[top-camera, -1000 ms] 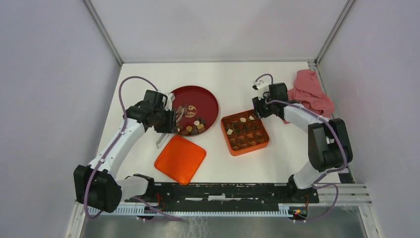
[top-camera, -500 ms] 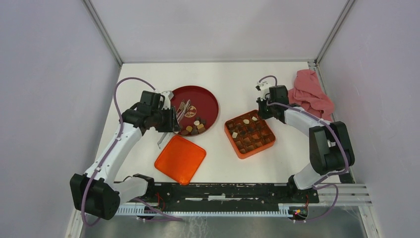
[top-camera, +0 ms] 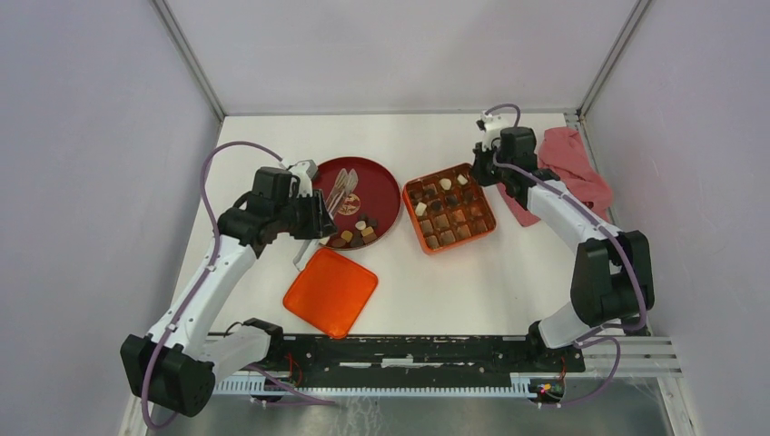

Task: Pack the chocolate
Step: Adjust the packing box at the center of the board.

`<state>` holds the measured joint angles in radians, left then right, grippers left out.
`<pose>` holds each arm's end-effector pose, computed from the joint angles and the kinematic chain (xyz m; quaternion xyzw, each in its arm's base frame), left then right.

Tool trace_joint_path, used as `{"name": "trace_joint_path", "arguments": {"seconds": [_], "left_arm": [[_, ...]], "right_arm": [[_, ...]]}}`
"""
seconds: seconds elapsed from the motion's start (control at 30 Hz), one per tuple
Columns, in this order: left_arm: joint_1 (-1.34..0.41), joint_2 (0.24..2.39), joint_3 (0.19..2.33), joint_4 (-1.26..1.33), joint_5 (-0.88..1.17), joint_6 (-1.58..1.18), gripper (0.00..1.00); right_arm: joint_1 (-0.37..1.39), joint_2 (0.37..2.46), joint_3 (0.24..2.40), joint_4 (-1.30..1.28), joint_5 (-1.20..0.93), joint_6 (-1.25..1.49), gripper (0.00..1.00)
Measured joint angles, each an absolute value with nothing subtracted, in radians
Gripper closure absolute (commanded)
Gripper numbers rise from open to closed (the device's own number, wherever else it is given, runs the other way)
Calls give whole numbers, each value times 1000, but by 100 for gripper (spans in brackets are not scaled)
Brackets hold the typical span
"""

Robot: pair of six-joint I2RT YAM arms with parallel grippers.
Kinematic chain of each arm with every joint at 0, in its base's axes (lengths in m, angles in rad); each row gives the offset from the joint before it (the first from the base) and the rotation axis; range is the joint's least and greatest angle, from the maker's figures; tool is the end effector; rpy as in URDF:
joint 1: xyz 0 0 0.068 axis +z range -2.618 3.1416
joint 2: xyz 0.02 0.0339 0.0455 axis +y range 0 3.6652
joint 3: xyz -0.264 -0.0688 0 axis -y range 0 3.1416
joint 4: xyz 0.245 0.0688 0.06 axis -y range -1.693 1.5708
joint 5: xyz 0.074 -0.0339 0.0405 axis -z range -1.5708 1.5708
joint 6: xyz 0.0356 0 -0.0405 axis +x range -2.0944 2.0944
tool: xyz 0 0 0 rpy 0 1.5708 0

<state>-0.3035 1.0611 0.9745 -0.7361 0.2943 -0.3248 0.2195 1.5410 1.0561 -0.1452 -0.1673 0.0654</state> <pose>0.2011 -0.0738 0.3033 0.0438 0.9213 -0.2415 0.3016 0.3354 0.0809 0.2520 -0.1061 0.8827 0.1378 0.4365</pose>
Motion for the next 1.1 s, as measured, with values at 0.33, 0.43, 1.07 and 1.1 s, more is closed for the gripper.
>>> {"name": "trace_joint_path", "arguments": {"seconds": [0.33, 0.43, 1.07, 1.1], "left_arm": [[-329, 1034, 973, -682, 307, -325, 98], [-342, 1033, 973, -657, 318, -325, 98], [-561, 1084, 973, -624, 310, -325, 98], [-580, 1092, 973, -624, 306, -325, 98]], "right_arm": [[223, 1582, 1261, -136, -150, 47, 100], [226, 1586, 1259, -140, -143, 39, 100], [241, 1588, 924, -71, -173, 136, 99], [241, 1588, 922, -63, -175, 140, 98]]}}
